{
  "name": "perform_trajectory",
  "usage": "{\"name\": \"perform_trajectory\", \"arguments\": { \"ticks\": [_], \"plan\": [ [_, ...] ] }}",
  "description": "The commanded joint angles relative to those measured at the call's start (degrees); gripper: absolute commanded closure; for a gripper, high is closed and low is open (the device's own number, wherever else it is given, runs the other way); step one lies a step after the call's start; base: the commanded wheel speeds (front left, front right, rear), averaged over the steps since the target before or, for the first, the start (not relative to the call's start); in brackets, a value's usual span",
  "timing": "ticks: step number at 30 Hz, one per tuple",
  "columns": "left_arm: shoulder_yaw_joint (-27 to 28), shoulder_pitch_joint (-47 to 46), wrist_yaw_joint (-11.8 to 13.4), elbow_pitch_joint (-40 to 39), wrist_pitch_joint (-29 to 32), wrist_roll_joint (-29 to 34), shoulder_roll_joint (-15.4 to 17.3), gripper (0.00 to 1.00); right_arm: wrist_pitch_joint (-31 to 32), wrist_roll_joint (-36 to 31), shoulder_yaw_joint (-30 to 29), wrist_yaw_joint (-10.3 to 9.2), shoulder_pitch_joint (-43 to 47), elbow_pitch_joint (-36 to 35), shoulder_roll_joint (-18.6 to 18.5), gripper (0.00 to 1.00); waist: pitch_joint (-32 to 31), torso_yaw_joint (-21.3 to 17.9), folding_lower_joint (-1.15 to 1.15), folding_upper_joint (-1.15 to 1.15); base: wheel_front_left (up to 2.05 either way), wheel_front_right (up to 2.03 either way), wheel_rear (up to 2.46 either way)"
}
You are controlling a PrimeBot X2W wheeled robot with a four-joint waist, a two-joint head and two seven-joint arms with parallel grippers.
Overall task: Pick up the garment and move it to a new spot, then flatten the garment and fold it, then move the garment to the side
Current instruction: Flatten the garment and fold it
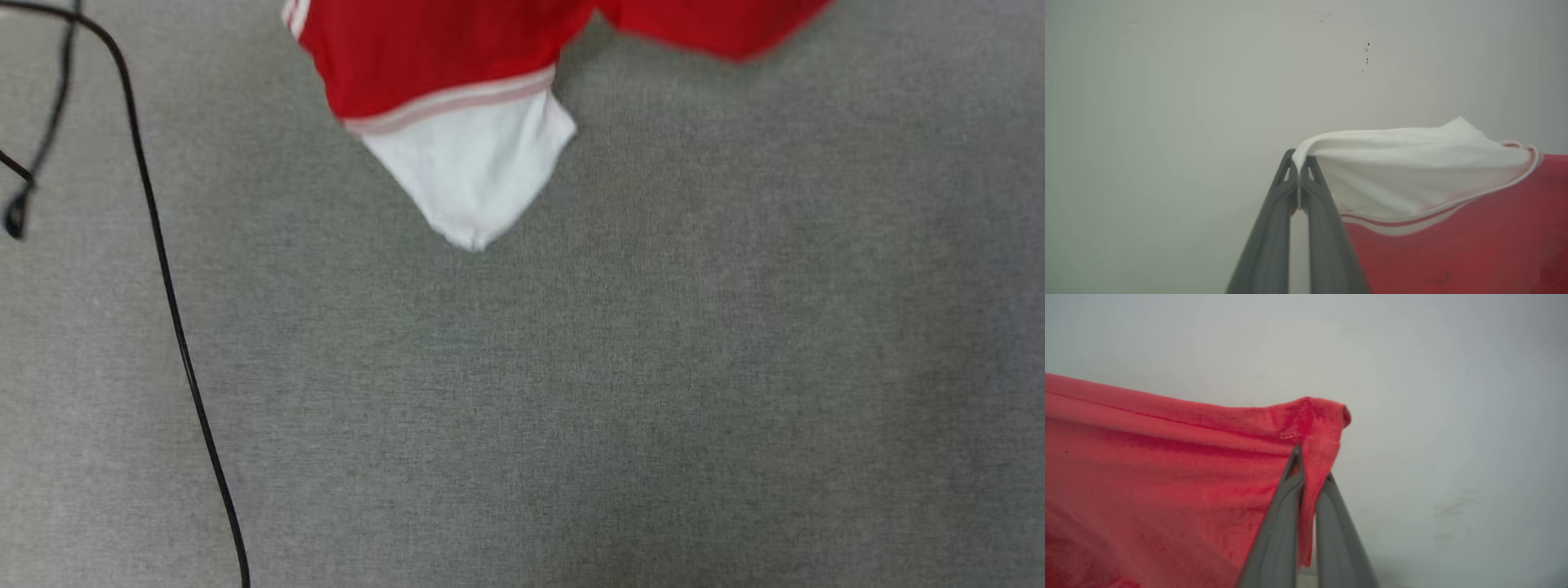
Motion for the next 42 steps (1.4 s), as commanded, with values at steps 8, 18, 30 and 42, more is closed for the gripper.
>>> {"name": "perform_trajectory", "arguments": {
  "ticks": [8,18,30,42],
  "plan": [
    [0.47,-8.59,-1.55,7.45,-1.18,-0.66,0.57,1.00,-3.58,-2.18,-1.15,-0.15,-8.37,6.18,0.83,1.00,8.23,-0.88,-0.01,0.00,0.00,0.00,0.00],
    [-0.91,-6.87,-2.86,15.28,-3.35,-3.66,-1.31,1.00,-6.83,-2.11,-0.09,-0.14,-9.24,14.10,2.14,1.00,13.77,-0.43,-0.01,0.00,0.00,0.00,0.00],
    [-5.14,2.02,-3.16,20.62,-5.80,-9.93,-4.47,1.00,-11.25,0.46,1.50,-0.13,-2.82,23.97,3.36,1.00,12.85,0.27,-0.01,0.00,0.00,0.00,0.00],
    [-9.14,19.20,-3.15,18.36,-10.44,-15.06,-4.50,1.00,-16.39,5.71,4.36,-0.13,13.31,26.02,1.93,1.00,5.61,1.27,-0.01,0.00,0.00,0.00,0.00]
  ]
}}
